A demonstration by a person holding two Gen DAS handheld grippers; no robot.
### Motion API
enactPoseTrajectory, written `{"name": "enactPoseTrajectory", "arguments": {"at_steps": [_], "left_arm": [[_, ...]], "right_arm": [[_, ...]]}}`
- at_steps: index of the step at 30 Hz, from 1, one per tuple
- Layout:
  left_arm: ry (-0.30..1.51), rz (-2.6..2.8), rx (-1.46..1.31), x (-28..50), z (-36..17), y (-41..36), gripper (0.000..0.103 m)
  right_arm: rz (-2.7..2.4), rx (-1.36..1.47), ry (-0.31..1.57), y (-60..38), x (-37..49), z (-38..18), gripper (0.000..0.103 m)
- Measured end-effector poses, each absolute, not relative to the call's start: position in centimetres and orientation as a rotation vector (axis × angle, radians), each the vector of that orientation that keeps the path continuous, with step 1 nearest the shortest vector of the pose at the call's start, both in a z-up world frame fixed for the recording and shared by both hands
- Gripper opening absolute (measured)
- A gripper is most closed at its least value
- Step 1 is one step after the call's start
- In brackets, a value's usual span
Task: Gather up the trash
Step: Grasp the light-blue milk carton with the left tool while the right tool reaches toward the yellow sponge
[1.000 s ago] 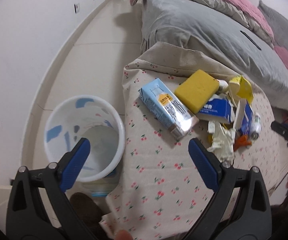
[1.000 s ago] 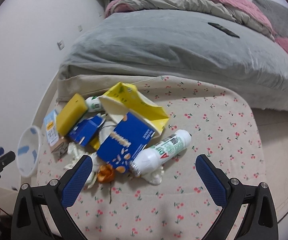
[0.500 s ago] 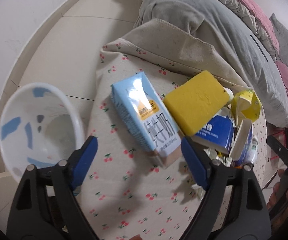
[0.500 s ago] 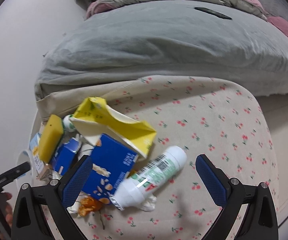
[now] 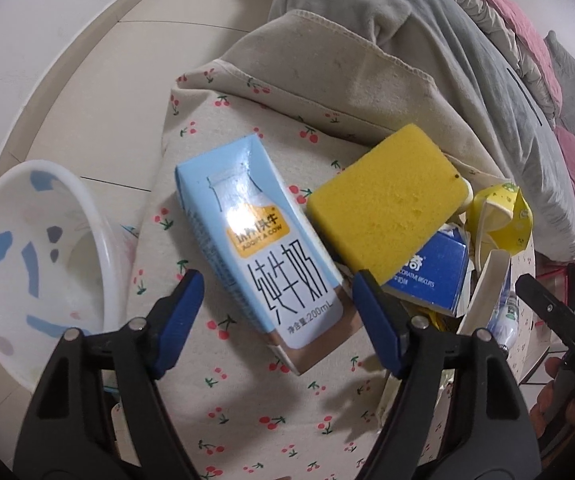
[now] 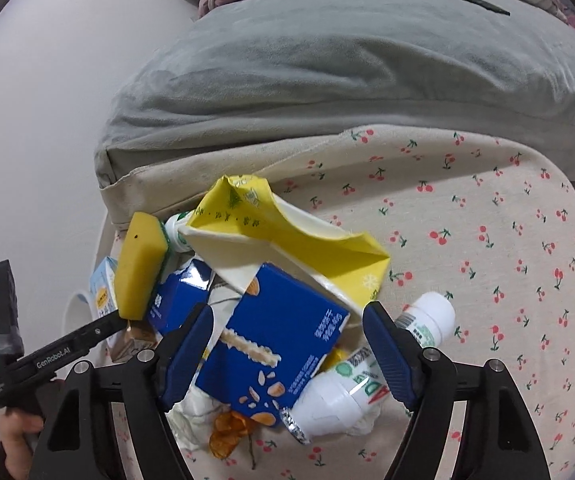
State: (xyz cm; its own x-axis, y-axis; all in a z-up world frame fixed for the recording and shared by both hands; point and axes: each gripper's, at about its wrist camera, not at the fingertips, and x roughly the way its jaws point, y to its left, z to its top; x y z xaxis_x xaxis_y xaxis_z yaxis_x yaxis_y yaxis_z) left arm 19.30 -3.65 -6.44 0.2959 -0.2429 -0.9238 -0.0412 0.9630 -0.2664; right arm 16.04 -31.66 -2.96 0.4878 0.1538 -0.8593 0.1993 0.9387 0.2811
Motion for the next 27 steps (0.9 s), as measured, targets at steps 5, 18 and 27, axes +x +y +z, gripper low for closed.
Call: {"name": "enactPoseTrajectory", "arguments": {"at_steps": [5, 18, 27], "left_arm": [[1.262, -0.155, -0.255, 19.0, -6.4, -3.6, 0.069], [1.235, -0.211, -0.213, 18.4, -4.8, -4.3, 0.04], [1.265, -0.185, -0.244, 18.6, -5.8, -3.3, 0.065]], "right_arm": [[-0.045, 0.359, 1.061, -31.6, 16.3, -2.9, 0.078], [-0.062, 0.287, 1.088, -30.2, 16.2, -3.0, 0.079], [-0.105, 0.245, 1.05, -29.6, 16.7, -2.1, 0.079]]}}
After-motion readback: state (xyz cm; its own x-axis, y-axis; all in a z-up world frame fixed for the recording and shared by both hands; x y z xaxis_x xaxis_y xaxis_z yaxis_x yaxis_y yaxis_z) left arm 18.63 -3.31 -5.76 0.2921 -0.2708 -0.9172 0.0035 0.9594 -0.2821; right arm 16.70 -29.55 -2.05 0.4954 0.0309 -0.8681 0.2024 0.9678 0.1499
